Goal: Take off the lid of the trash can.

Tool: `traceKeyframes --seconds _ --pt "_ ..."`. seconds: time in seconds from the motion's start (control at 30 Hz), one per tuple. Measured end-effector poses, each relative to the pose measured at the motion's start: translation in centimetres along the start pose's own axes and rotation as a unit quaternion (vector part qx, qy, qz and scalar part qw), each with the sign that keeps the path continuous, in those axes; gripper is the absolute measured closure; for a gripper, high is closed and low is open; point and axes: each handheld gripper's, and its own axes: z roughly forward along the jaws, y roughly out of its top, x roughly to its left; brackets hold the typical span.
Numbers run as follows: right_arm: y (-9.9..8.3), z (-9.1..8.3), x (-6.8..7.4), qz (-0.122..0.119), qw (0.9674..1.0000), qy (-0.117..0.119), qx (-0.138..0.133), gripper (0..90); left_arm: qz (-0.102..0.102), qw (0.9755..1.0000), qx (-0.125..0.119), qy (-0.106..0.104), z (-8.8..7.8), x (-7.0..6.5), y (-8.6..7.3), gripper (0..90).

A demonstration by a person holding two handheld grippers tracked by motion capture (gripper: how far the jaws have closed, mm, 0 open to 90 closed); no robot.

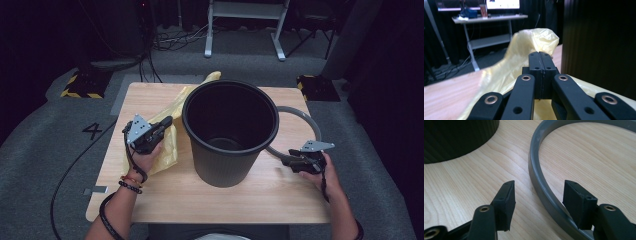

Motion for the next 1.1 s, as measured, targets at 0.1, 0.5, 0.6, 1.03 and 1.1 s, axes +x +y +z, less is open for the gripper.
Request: traceKeyframes --seconds 0.1,0.5,0.6,1.03,1.1 --pt "0.2 -0.2 0.1 -0.001 1.0 0.003 -0.007 42.6 -0.001 0.9999 -0.016 -0.005 -0.5 -0.2 0.7 89.8" --pt "0.9 -0.6 0.7 -0.005 0.9996 0.011 -0.024 41.9 0.003 0.9985 -0.053 -0.012 -1.9 -0.7 2.6 89.8" --pt "1.0 -0.6 0.7 -0.006 0.9996 0.011 -0.026 41.8 0.003 0.998 -0.062 -0.014 -2.1 -0.9 2.9 89.8" --pt "1.1 -0.8 0.9 -0.008 0.9995 0.012 -0.029 41.4 0.002 0.9935 -0.112 -0.019 -3.1 -1.3 5.3 89.9" --pt "1.1 -0.7 0.9 -0.008 0.9994 0.013 -0.029 41.4 0.004 0.9922 -0.123 -0.022 -3.3 -1.5 6.0 89.9"
